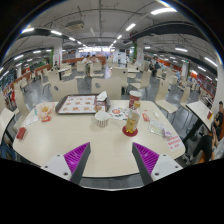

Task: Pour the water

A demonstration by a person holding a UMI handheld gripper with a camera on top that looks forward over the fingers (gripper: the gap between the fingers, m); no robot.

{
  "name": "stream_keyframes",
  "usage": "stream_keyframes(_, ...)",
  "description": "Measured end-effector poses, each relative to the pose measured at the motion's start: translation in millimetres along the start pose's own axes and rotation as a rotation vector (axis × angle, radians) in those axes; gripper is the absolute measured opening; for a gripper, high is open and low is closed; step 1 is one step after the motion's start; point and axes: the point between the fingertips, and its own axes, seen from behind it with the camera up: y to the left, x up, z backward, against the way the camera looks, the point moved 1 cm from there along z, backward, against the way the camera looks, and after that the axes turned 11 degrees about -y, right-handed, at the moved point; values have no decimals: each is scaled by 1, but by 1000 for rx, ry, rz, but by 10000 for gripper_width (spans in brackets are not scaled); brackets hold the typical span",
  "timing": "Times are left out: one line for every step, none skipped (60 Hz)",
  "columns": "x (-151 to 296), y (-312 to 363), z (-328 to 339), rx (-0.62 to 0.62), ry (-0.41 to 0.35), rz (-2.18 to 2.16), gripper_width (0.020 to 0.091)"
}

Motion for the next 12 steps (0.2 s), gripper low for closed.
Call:
stream_keyframes(0, 1, 1, 3, 0, -3, 853)
stream_keyframes(0, 2, 2, 5, 1, -7, 852)
stream_keyframes(0, 2, 2, 5, 1, -8, 853)
stream_keyframes(-1, 0, 2, 2, 0, -6, 853)
stream_keyframes(-1, 0, 3, -2, 2, -2, 850)
stream_keyframes(-1, -1, 4, -4, 3, 2, 851)
stream_keyframes(0, 0, 5, -4, -2, 3, 854)
stream_keyframes(1, 0, 6, -2, -10, 3, 853)
stream_keyframes(3, 0, 6, 0, -17, 2, 854)
stream_keyframes(3, 0, 6, 1, -21, 2, 852)
stream_keyframes(3, -1, 6, -1, -20, 2, 851)
stream_keyframes(2, -1, 6, -6, -15, 2, 851)
